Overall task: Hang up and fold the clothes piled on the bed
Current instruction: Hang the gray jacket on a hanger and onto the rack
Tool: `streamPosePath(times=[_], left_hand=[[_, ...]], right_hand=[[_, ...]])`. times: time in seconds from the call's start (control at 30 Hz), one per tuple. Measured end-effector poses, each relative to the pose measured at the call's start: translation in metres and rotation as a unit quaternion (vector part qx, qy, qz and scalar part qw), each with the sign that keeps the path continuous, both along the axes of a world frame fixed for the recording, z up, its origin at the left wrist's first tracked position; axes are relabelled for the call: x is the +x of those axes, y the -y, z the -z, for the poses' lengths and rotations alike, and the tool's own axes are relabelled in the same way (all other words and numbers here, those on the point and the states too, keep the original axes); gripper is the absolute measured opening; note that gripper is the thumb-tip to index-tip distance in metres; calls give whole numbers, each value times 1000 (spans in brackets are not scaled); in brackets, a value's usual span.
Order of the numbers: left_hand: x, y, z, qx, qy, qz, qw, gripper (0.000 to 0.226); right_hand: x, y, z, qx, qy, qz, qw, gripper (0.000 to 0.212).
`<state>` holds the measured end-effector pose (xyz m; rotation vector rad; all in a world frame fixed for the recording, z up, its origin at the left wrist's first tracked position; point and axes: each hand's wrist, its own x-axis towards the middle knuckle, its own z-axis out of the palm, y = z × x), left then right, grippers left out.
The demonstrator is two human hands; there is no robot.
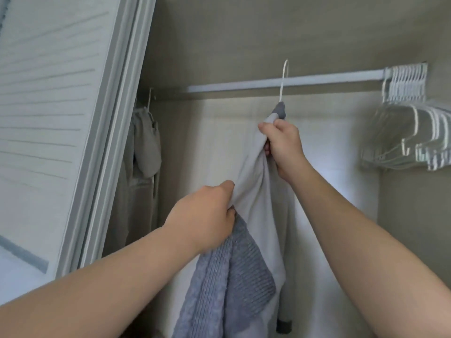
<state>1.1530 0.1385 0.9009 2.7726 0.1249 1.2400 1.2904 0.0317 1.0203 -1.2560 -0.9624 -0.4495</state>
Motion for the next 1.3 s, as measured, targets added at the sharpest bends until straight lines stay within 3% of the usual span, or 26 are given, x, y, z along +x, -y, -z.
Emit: streamPosePath(times=[0.2,0.37,0.6,0.73,1.0,1.13,1.3], left_hand=[[48,2,-63,38,9,-55,998,24],[68,-1,-84,62,25,-49,997,10],[79,-4,-84,71,23,-49,996,15],[83,-6,-72,71,31,-39,996,11],[69,-17,-60,49,3,-18,999,27],[59,-23,-56,39,-55,-12,998,33],[52,-31,-42,43,-87,-21,995,33]], right_hand=[[54,1,-66,-7,15,40,999,38],[87,4,-101,-9,4,59,998,36],[111,1,-96,-54,-53,49,996,10],[96,-1,-88,-55,-54,36,996,19],[40,12,-63,-203,48,110,972,42],[26,7,-57,-192,122,244,943,25],[30,-8,-57,-166,151,235,946,17]])
